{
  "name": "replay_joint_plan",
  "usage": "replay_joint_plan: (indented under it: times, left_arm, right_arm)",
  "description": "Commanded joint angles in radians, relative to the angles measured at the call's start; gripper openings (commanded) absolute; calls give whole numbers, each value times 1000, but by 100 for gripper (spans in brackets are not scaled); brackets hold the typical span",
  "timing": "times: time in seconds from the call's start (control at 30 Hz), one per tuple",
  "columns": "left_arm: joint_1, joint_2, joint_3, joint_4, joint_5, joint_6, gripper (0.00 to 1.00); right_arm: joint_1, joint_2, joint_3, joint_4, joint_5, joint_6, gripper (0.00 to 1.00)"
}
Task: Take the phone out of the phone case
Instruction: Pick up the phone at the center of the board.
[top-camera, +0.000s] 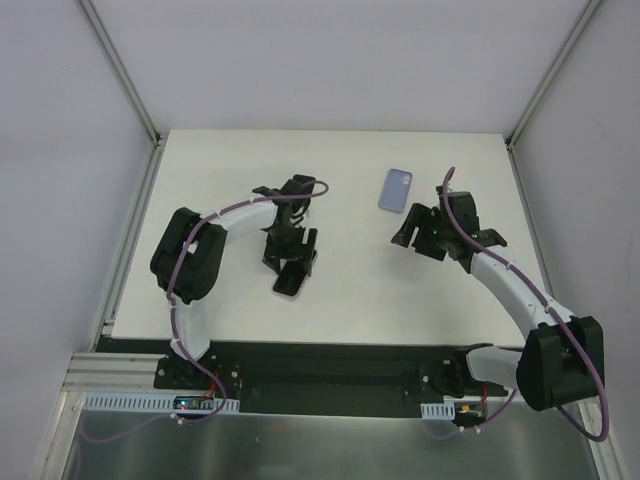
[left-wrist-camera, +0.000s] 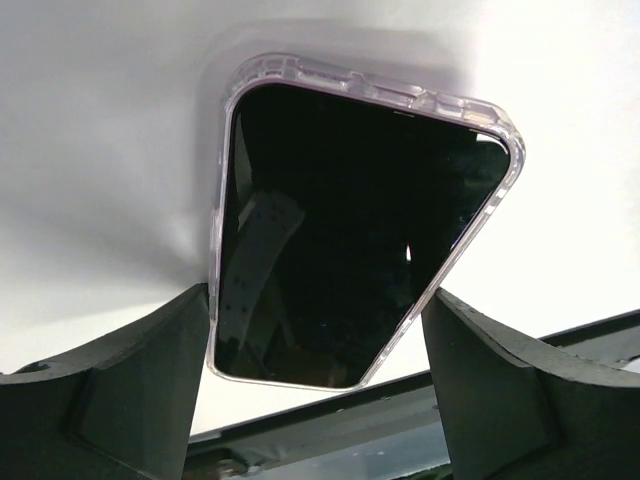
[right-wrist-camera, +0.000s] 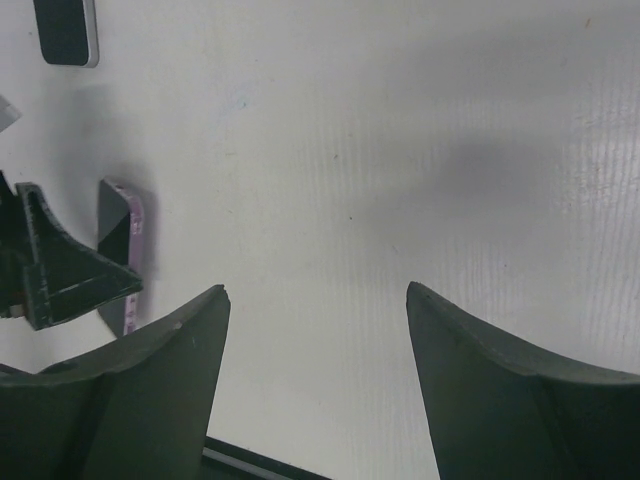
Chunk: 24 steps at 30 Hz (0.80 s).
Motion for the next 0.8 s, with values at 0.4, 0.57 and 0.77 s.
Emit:
replay_joint_plan:
  times: [0.4,0.57,0.77]
  left_arm:
    - [-251,158,227,27,-73,-354,88]
    - [-253,89,224,27,-84,-351,96]
    - [-212,-51,162,30,-90,-343,97]
  right_arm:
    - [8,-55,-75,18,-101,37,74]
    - [33,-29,-58,23,-100,43,74]
    - [129,43,-14,21,-60,75,73]
